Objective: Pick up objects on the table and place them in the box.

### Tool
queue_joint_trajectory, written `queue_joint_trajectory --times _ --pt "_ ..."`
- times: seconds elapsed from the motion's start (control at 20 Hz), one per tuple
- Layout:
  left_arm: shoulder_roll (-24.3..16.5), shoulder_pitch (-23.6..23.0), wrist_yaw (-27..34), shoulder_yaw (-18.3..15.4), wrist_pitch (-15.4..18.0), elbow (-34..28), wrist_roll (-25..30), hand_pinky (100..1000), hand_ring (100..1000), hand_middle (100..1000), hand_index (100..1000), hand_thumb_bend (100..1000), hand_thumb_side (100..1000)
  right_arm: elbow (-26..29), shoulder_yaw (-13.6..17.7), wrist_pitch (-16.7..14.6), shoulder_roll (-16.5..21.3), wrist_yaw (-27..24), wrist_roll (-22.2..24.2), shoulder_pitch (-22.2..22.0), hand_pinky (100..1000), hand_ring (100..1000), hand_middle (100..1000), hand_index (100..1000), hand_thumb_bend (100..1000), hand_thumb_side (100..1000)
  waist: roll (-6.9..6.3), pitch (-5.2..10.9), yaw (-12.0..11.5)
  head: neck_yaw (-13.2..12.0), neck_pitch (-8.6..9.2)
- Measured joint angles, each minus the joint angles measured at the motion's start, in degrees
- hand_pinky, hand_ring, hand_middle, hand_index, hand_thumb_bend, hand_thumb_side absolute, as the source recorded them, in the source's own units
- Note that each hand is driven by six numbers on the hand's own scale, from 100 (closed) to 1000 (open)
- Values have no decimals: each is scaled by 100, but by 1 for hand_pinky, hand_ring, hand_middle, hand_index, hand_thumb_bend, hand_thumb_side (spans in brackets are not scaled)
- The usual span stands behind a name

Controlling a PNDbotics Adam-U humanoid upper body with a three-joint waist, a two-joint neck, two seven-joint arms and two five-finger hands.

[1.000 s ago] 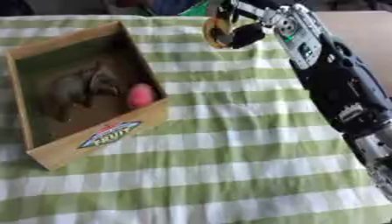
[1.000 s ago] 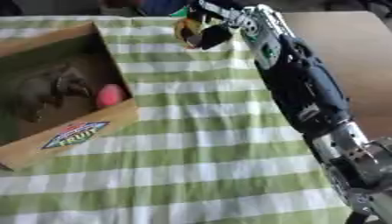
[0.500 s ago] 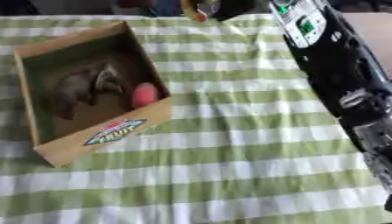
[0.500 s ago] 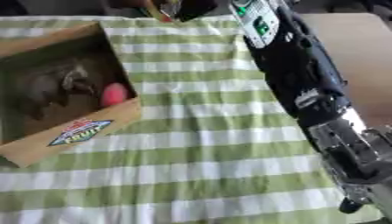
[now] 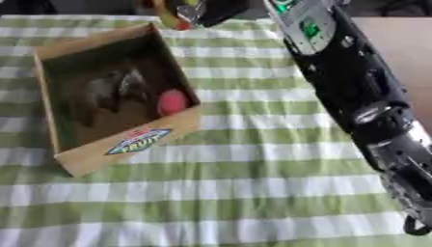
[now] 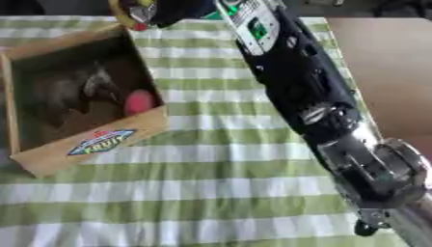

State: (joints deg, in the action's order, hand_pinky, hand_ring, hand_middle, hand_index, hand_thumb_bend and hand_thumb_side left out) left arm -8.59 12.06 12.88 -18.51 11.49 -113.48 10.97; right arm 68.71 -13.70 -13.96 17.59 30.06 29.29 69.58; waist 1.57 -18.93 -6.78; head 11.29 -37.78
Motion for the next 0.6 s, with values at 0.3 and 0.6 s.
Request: queue_joint_trajectory --times 0.3,0.6 --pt "0 6 24 0 -13 0 -16 471 712 670 743 100 957 102 -92 77 -405 -54 261 -127 621 621 397 550 100 341 11 0 -33 33 0" --pt "0 50 89 0 63 0 -98 467 703 663 738 100 940 113 -175 112 -790 43 428 -397 619 618 396 549 100 338 14 0 -69 69 1"
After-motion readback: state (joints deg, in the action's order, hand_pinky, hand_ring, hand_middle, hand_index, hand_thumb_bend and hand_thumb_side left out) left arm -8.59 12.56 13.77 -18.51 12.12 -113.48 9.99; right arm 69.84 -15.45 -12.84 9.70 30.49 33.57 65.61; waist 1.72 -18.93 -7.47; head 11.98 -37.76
